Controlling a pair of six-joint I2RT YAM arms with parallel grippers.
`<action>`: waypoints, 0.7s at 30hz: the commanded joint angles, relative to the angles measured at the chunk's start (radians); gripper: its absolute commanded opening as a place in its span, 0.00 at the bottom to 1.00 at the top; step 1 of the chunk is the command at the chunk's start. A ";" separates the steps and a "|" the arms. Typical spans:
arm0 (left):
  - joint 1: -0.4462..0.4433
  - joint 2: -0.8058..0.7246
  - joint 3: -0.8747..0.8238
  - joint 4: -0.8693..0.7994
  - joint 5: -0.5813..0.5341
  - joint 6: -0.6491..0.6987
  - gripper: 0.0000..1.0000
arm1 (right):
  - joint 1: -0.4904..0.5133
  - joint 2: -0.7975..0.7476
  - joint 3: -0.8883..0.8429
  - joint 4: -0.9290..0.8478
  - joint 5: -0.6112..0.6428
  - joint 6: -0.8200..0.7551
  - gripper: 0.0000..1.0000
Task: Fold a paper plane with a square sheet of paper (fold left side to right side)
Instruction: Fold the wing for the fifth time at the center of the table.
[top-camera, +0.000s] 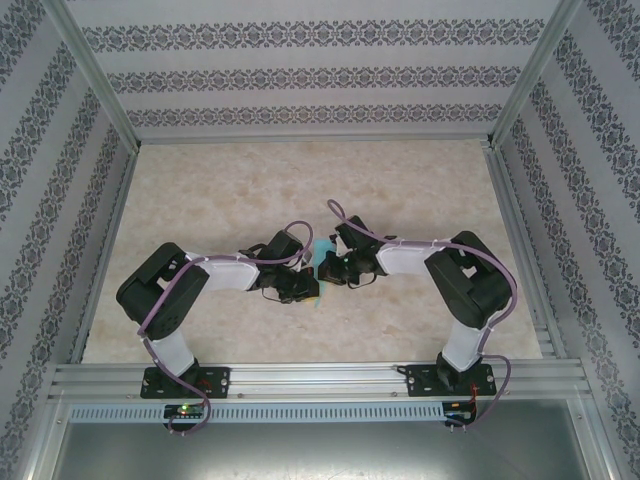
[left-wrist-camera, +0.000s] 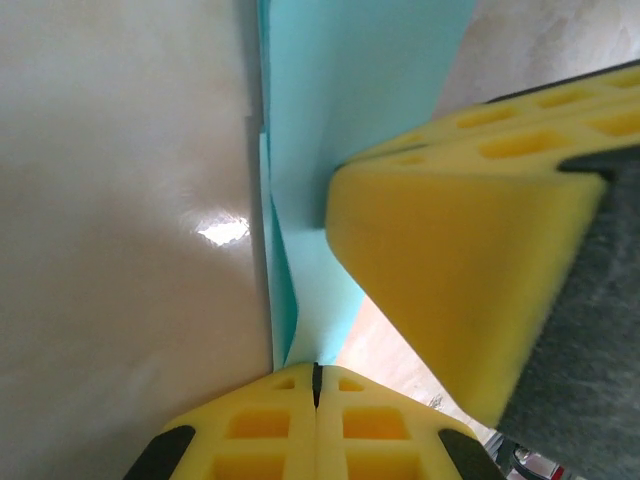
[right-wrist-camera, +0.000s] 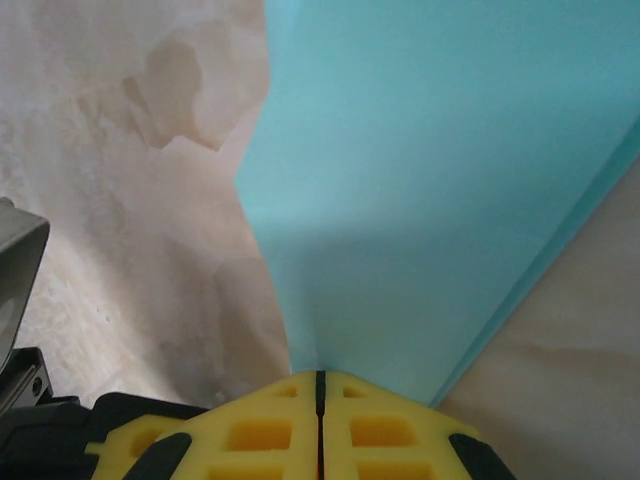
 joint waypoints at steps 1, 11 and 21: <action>-0.013 0.041 -0.016 -0.110 -0.072 0.026 0.02 | -0.004 0.025 0.038 -0.017 0.016 -0.038 0.07; -0.013 0.045 -0.018 -0.115 -0.070 0.031 0.01 | -0.075 0.059 0.059 -0.043 0.041 -0.118 0.07; -0.014 0.044 -0.023 -0.115 -0.070 0.031 0.01 | -0.132 0.088 0.112 -0.066 0.047 -0.165 0.07</action>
